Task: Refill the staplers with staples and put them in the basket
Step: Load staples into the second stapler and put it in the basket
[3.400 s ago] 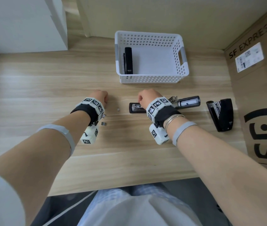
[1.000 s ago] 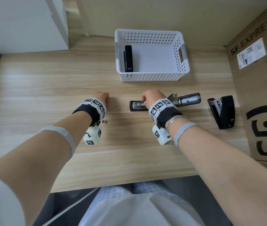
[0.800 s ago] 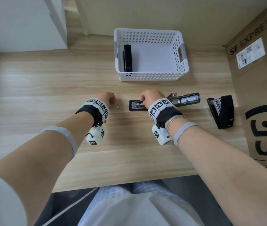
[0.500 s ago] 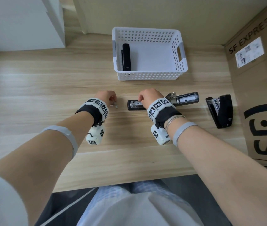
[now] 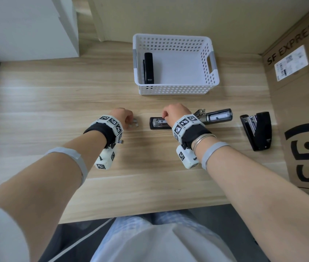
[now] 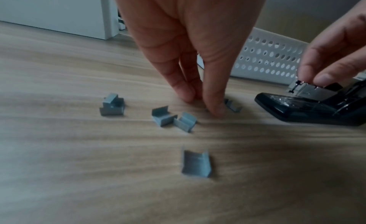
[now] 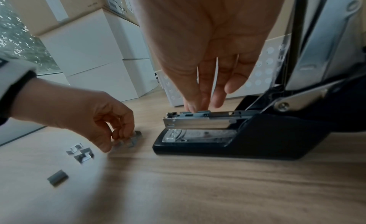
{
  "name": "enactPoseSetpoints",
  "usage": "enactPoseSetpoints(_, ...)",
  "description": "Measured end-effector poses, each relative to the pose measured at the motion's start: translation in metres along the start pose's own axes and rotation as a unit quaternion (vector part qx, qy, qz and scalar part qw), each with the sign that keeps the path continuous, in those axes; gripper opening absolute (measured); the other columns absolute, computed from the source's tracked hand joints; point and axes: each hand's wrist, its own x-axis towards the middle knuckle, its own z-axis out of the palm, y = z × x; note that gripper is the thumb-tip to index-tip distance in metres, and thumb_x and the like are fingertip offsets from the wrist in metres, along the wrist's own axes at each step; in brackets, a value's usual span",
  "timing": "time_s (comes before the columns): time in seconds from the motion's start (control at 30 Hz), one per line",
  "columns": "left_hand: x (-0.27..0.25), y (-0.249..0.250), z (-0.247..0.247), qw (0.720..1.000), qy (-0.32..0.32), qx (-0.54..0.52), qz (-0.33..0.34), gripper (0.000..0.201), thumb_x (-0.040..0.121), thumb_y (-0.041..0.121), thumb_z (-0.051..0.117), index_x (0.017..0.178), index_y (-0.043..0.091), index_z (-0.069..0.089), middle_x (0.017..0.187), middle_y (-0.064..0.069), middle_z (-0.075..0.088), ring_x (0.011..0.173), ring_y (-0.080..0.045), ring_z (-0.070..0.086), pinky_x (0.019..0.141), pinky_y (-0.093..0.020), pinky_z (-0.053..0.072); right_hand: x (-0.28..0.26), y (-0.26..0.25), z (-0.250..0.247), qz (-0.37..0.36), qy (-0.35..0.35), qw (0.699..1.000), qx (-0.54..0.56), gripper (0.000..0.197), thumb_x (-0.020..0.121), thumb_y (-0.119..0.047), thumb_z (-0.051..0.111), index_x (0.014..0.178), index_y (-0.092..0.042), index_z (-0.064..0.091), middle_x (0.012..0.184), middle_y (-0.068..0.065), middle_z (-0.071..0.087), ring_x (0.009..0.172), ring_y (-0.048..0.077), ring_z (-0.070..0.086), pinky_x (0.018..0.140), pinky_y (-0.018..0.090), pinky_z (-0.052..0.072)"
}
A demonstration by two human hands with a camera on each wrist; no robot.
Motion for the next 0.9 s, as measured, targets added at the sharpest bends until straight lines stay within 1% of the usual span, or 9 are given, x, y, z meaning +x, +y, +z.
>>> enactPoseSetpoints(0.13,0.001,0.003,0.001,1.0,0.0,0.01,-0.001,0.023,0.086,0.011,0.058,0.108,0.006,0.063,0.119,-0.013,0.061,0.107,-0.031,0.059,0.087,-0.03,0.047,-0.001,0.0,0.001,-0.004,0.004,1.0,0.0,0.029,0.089,-0.001,0.05,0.094,-0.023,0.069,0.106,0.004,0.069,0.091,0.026,0.066,0.079,0.031,0.055)
enactPoseSetpoints(0.23,-0.001,0.01,0.0,0.999,0.04,-0.01,-0.006,0.024,0.087,0.016,0.057,0.11,0.008,0.062,0.118,-0.013,0.058,0.106,-0.032,0.058,0.088,-0.033,0.046,0.0,-0.001,0.0,-0.007,0.006,1.0,0.006,0.028,0.089,-0.002,0.051,0.095,-0.022,0.07,0.104,0.003,0.069,0.092,0.025,0.066,0.077,0.03,0.054)
enactPoseSetpoints(0.43,-0.001,0.041,-0.005,0.992,0.054,-0.099,0.058,0.025,0.092,0.015,0.052,0.111,0.002,0.061,0.113,-0.015,0.067,0.102,-0.032,0.062,0.084,-0.033,0.049,-0.001,-0.009,0.0,-0.035,0.02,0.998,0.056,0.015,0.089,-0.018,0.061,0.101,-0.021,0.07,0.103,-0.001,0.072,0.095,0.02,0.066,0.085,0.032,0.055)
enactPoseSetpoints(0.5,0.001,0.051,-0.004,0.989,0.046,-0.128,0.064,0.024,0.091,0.016,0.054,0.109,0.003,0.063,0.111,-0.016,0.068,0.096,-0.031,0.063,0.075,-0.033,0.053,-0.002,-0.011,0.001,-0.04,0.019,0.996,0.08,0.018,0.088,-0.019,0.064,0.105,-0.021,0.069,0.104,-0.002,0.072,0.096,0.019,0.067,0.088,0.034,0.054)
enactPoseSetpoints(0.57,0.002,0.058,-0.003,0.986,0.041,-0.146,0.067,0.024,0.089,0.016,0.056,0.108,0.003,0.063,0.107,-0.018,0.069,0.084,-0.024,0.059,0.059,-0.023,0.047,-0.002,-0.011,0.0,-0.033,0.028,0.994,0.096,0.019,0.086,-0.023,0.067,0.105,-0.02,0.069,0.103,-0.003,0.073,0.096,0.017,0.067,0.088,0.033,0.054)
enactPoseSetpoints(0.63,0.004,0.061,-0.002,0.981,0.042,-0.178,0.059,0.021,0.087,0.014,0.06,0.105,0.003,0.064,0.102,-0.019,0.07,0.079,-0.019,0.055,0.054,-0.02,0.042,-0.002,-0.009,-0.002,-0.019,0.037,0.992,0.121,0.018,0.085,-0.024,0.068,0.102,-0.018,0.07,0.101,-0.001,0.074,0.094,0.018,0.067,0.086,0.031,0.054)
enactPoseSetpoints(0.77,0.005,0.064,0.0,0.97,0.03,-0.235,0.06,0.009,0.081,0.011,0.068,0.085,0.013,0.061,0.083,-0.01,0.066,0.079,-0.022,0.061,0.082,-0.038,0.054,-0.002,-0.006,-0.004,-0.011,0.064,0.987,0.144,0.019,0.085,-0.023,0.068,0.102,-0.015,0.071,0.1,0.002,0.074,0.095,0.017,0.067,0.082,0.024,0.049)
enactPoseSetpoints(0.83,0.006,0.065,0.0,0.967,0.023,-0.246,0.06,0.019,0.081,0.007,0.067,0.073,0.02,0.056,0.08,-0.006,0.065,0.076,-0.021,0.063,0.083,-0.035,0.053,-0.001,-0.005,-0.003,-0.006,0.064,0.985,0.158,0.02,0.083,-0.02,0.07,0.102,-0.014,0.071,0.099,0.002,0.074,0.095,0.017,0.068,0.083,0.024,0.05)
enactPoseSetpoints(0.9,0.006,0.066,0.0,0.959,0.025,-0.276,0.063,0.031,0.083,0.004,0.064,0.065,0.026,0.052,0.071,-0.002,0.064,0.066,-0.014,0.061,0.076,-0.027,0.051,0.001,-0.002,-0.002,0.004,0.059,0.979,0.194,0.022,0.081,-0.016,0.073,0.103,-0.013,0.071,0.1,0.005,0.074,0.096,0.018,0.068,0.087,0.027,0.052)
